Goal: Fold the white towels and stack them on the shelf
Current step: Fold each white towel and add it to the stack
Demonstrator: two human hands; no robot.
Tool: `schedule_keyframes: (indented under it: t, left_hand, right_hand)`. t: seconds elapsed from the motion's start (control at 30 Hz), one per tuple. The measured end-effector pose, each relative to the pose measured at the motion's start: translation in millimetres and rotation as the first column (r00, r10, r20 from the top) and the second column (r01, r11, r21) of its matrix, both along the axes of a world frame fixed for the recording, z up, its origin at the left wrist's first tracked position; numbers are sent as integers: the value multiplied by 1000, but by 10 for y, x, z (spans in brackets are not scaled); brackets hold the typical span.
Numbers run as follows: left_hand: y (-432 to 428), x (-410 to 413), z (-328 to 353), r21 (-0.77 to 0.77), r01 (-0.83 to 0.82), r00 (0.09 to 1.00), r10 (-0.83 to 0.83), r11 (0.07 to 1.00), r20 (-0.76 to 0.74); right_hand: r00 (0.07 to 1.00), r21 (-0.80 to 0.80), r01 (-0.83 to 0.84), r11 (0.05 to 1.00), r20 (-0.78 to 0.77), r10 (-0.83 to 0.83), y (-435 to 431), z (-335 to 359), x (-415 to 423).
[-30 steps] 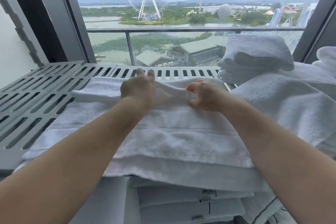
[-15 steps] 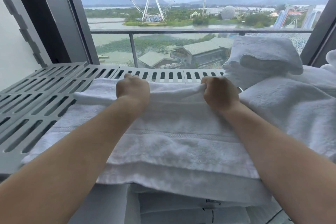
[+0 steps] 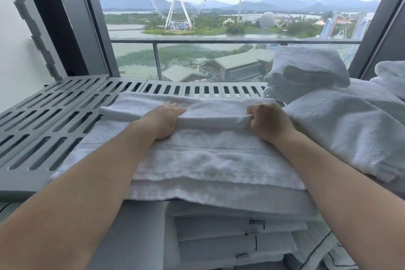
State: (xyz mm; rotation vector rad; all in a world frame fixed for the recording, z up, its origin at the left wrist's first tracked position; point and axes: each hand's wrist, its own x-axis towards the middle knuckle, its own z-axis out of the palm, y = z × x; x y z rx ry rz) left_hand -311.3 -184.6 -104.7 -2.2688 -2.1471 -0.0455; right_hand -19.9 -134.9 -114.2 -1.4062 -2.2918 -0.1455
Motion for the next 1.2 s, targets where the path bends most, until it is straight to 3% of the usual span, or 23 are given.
schedule_keyframes:
  t: [0.13, 0.3, 0.53, 0.7, 0.83, 0.93, 1.0, 1.13, 1.2]
  left_hand:
    - [-155, -33, -30, 79, -49, 999, 47, 996, 23]
    - [-443, -122, -30, 355, -215, 971, 238, 910, -21]
    - [-582, -296, -141, 281, -287, 958, 269, 916, 102]
    - [-578, -292, -201, 188, -295, 948, 262, 937, 182]
    - [-596, -280, -230, 212, -285, 944, 235, 935, 232]
    - [-639, -293, -248, 322, -303, 940, 226, 897, 255]
    - [-666, -330, -217, 371, -340, 938, 283, 864, 201]
    - [-647, -543, -110, 445, -379, 896, 443, 812, -45]
    - [-608, -632, -108, 466, -374, 886, 457, 802, -77]
  right_hand:
    - [996, -110, 86, 990, 42, -82, -201, -69, 70]
    - [985, -172, 168, 971, 54, -161, -359, -75, 130]
    - [941, -51, 338, 940, 34, -337, -467, -64, 162]
    - [917, -134, 392, 910, 138, -374, -516, 5, -46]
    - [986, -115, 159, 981, -30, -163, -597, 18, -484]
    - [999, -260, -12, 966, -35, 3, -623, -110, -762]
    - [1000, -289, -24, 957, 12, 29, -563, -166, -813]
    - [1000, -304, -26, 952, -15, 22, -387, -185, -759]
    - [1000, -301, -5, 954, 0, 5, -328, -174, -767]
